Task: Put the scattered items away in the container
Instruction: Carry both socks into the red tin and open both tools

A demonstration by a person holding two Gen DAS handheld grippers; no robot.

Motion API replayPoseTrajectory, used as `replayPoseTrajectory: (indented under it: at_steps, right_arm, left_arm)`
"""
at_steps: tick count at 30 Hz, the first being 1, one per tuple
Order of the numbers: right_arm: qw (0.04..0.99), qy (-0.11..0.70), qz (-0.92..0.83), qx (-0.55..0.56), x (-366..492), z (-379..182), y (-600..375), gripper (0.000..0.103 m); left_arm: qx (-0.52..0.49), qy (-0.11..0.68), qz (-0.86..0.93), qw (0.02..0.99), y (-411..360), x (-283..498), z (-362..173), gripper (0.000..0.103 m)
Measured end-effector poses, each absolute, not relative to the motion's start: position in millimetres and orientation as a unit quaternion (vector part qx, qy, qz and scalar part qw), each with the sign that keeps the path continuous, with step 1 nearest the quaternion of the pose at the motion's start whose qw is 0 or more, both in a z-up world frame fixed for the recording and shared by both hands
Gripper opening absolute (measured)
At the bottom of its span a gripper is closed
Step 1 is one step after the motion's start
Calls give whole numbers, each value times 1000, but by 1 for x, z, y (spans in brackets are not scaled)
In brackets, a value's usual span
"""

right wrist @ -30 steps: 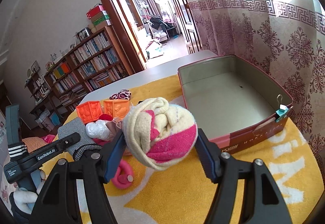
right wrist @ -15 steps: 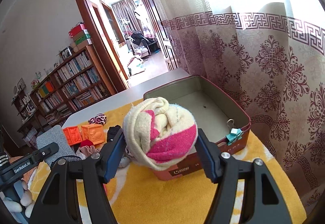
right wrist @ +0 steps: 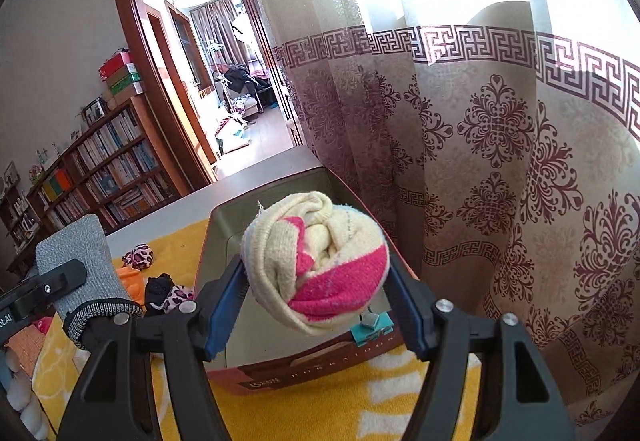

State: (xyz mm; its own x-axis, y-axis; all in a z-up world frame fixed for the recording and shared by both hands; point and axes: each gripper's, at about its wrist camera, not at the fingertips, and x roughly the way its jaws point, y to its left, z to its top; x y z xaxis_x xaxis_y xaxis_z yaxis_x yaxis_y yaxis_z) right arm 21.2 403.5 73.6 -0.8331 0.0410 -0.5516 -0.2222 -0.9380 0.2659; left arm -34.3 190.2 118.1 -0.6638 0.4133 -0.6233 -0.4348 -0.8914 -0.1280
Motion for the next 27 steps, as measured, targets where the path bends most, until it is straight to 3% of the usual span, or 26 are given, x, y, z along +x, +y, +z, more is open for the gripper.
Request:
replayPoseTrajectory:
  at_steps: [20,23,25,27]
  right_arm:
    - [77,185,938,-281,4,49,425,72]
    - [76,190,936,-285,2,46,426,73]
    - [75,198,934,-289,2,44,428,79]
    - [76,202,935,-283,4,44,429,79]
  left_arm:
    - [-367,30,890,269,261,-88,101,41]
    - [-382,25,881,277,267,-94,96,50]
    - [-384,8,880,278,265,-96,95,81]
    - [-376,-7,888,265,258,-95,96,83]
